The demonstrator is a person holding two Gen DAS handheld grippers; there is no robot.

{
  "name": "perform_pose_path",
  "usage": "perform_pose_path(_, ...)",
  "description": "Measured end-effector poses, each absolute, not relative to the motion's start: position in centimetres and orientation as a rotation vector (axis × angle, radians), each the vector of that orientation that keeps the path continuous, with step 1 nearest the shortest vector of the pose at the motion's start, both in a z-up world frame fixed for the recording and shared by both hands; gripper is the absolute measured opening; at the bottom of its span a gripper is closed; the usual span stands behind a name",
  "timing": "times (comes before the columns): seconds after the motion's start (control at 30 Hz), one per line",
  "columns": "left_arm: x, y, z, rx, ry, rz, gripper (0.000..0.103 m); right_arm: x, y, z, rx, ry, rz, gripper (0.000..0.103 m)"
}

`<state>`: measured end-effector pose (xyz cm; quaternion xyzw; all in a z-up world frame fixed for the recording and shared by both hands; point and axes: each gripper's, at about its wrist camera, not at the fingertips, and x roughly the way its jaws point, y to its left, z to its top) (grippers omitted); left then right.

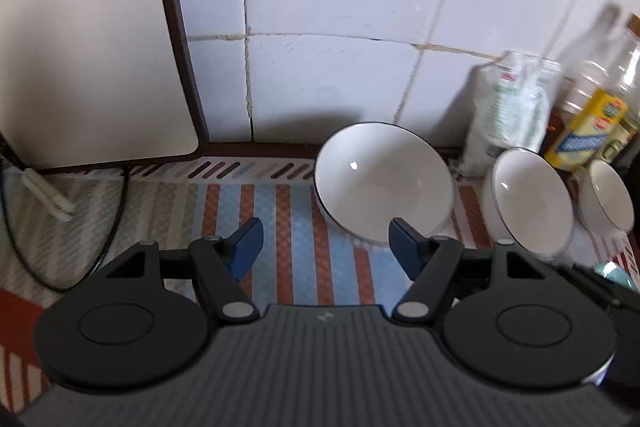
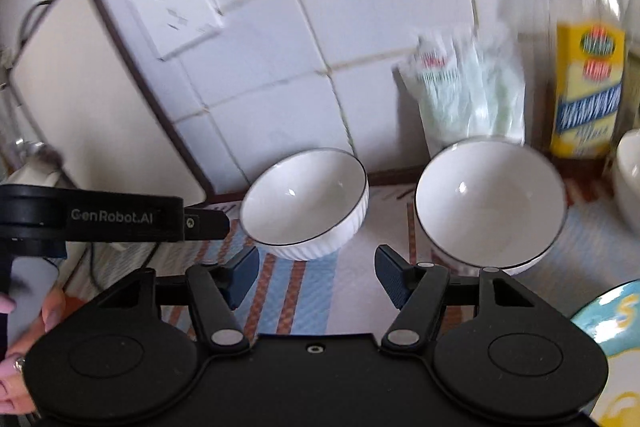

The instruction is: Organize plates and bowls

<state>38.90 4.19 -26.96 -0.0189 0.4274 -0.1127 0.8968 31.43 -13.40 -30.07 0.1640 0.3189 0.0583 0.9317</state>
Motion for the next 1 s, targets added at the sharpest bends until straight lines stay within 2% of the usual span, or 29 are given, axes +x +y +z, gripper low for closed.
perform_pose_path(0.07,40.2,4.1,-27.7,-0.030,0.888,-0.246,0.068,32.7,-13.3,-30.7,0.361,0.664,0.103,0.067)
perform_pose_path(0.13,41.6,3.7,-28.8,0.020,0.902,-0.252,0.068,34.3,-12.9,-31.3,0.366,0.674,0.091,0.060)
perform_pose_path(0.17,42.2,3.4,-29.3,0.042,0.911,-0.250,0.068,34.8,-12.7,-31.5,0.361,0.675,0.082,0.050)
perform_pose_path(0.2,42.7,3.4,-29.7,0.046,0.913,-0.247,0.063,35.4,-12.5,-31.7,0.353,0.681,0.072,0.045)
perform_pose_path(0.27,43.6,3.6,-30.3,0.028,0.931,-0.249,0.061,36.1,-12.0,-32.2,0.349,0.689,0.052,0.043)
perform_pose_path(0.37,44.7,3.9,-30.7,-0.006,0.958,-0.259,0.043,36.5,-11.9,-32.2,0.377,0.698,0.020,0.042)
perform_pose_path(0.43,45.4,3.8,-31.2,-0.014,0.981,-0.264,0.024,36.7,-12.2,-32.5,0.402,0.715,0.004,0.038)
perform_pose_path(0.6,46.2,3.5,-32.2,-0.010,1.017,-0.273,0.019,37.9,-12.5,-32.8,0.449,0.776,-0.027,0.036)
perform_pose_path(0.67,46.1,3.3,-32.2,-0.017,1.025,-0.292,0.009,39.0,-12.4,-32.8,0.454,0.798,-0.025,0.029)
perform_pose_path(0.77,45.6,2.8,-31.8,0.010,1.030,-0.285,0.008,39.3,-12.2,-32.5,0.435,0.843,-0.052,0.021)
perform_pose_path(1.0,42.5,3.5,-30.2,-0.006,1.056,-0.317,0.008,36.9,-12.8,-31.5,0.529,0.903,-0.043,0.021)
